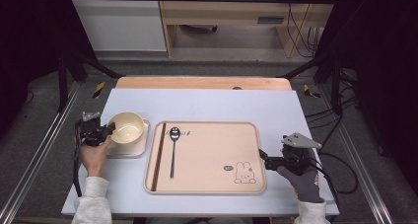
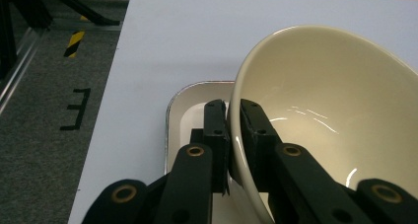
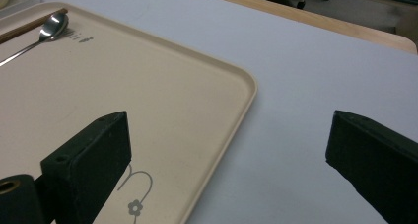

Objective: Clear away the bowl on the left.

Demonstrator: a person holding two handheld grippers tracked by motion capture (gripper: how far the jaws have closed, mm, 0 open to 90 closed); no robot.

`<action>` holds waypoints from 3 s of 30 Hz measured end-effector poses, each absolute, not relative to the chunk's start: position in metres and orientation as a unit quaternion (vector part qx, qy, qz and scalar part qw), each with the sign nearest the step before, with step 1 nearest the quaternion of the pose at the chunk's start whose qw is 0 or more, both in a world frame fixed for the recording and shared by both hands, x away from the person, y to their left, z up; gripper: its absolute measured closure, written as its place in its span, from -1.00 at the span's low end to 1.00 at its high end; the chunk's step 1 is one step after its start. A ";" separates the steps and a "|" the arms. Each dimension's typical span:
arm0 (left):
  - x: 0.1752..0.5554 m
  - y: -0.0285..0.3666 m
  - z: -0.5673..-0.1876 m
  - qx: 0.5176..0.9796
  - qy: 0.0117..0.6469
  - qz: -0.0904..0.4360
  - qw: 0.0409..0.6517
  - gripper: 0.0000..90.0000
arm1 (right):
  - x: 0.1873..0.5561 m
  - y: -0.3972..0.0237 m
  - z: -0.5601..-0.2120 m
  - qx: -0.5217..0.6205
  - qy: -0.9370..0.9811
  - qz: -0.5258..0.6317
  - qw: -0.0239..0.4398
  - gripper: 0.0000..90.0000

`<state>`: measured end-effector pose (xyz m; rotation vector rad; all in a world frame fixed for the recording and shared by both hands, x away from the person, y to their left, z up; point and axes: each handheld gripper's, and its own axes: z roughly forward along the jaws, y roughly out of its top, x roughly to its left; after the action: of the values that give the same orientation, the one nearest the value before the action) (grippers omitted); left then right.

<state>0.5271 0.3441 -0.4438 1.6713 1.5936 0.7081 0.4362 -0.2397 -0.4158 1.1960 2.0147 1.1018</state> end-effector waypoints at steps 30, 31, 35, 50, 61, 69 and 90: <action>0.492 0.344 -0.424 0.627 0.591 0.315 0.398 0.81 | 0.435 -0.241 -0.414 0.443 0.746 0.413 0.276 -0.92; 0.490 0.344 -0.423 0.626 0.590 0.315 0.401 0.81 | 0.435 -0.241 -0.414 0.443 0.746 0.413 0.276 -0.92; 0.486 0.341 -0.416 0.625 0.581 0.321 0.411 0.81 | 0.435 -0.241 -0.414 0.444 0.745 0.414 0.275 -0.92; 0.471 0.324 -0.394 0.629 0.550 0.333 0.436 0.81 | 0.434 -0.241 -0.413 0.443 0.745 0.417 0.275 -0.92; 0.466 0.299 -0.379 0.639 0.522 0.336 0.454 0.81 | 0.434 -0.242 -0.413 0.442 0.744 0.418 0.277 -0.92; 0.466 0.280 -0.374 0.649 0.505 0.331 0.463 0.82 | 0.434 -0.242 -0.413 0.442 0.744 0.418 0.277 -0.92; 0.479 0.220 -0.368 0.681 0.464 0.311 0.474 0.82 | 0.433 -0.243 -0.412 0.441 0.743 0.421 0.277 -0.92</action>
<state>0.4789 0.2197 -0.3677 1.6655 1.1339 0.7617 0.4328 -0.2426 -0.4117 1.1841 1.9942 1.1318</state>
